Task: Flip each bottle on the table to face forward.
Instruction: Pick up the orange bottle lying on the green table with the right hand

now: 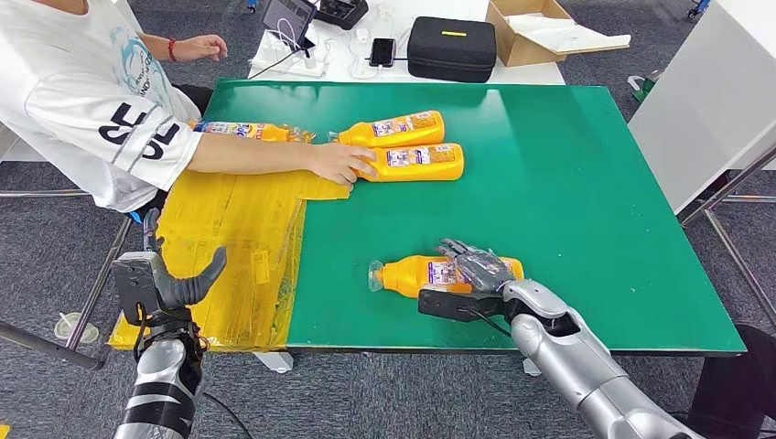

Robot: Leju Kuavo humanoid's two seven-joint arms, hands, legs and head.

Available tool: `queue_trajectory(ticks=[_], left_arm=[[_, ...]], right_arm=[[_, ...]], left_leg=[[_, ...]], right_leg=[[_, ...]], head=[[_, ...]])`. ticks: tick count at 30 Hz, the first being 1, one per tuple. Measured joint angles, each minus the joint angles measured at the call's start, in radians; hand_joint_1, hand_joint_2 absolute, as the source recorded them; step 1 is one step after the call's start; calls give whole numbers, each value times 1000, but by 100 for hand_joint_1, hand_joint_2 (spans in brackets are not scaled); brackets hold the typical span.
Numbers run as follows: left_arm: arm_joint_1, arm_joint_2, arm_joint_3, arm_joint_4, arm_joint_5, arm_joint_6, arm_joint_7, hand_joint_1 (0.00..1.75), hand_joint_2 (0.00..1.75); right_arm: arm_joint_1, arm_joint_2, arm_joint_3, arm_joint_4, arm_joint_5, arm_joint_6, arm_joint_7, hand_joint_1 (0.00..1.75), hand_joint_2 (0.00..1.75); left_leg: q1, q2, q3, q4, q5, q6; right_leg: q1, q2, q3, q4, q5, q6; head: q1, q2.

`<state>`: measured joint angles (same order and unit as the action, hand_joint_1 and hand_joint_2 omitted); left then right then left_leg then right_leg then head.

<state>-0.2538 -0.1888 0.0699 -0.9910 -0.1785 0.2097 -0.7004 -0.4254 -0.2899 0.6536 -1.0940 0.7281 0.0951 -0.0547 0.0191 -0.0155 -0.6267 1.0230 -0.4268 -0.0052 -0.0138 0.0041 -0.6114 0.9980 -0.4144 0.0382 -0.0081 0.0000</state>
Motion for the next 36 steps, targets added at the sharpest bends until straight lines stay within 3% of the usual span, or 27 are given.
queue_trajectory(ticks=[10,12,16,23,36], left_arm=[[1,0,2,18,0,-2,0,0,175],[1,0,3,19,-1,-3,0,0,175],[1,-2,3,23,-6,-9,0,0,175],[-2,-9,2,34,-8,-12,0,0,175],[-8,-19,-8,49,-8,-12,0,0,175]], right_arm=[[28,-60,9,-47,7,0,55,0,175],[38,-71,8,-62,8,3,62,8,175],[44,-80,7,-73,8,19,65,142,175],[43,-69,11,-62,-9,21,44,175,175],[90,7,-62,-55,-104,-82,-21,175,175]], left_leg=[[0,0,0,0,0,0],[0,0,0,0,0,0],[0,0,0,0,0,0],[0,0,0,0,0,0],[0,0,1,0,0,0]], right_leg=[[0,0,0,0,0,0],[0,0,0,0,0,0],[0,0,0,0,0,0],[0,0,0,0,0,0],[0,0,0,0,0,0]], head=[[0,0],[0,0],[0,0],[0,0],[0,0]])
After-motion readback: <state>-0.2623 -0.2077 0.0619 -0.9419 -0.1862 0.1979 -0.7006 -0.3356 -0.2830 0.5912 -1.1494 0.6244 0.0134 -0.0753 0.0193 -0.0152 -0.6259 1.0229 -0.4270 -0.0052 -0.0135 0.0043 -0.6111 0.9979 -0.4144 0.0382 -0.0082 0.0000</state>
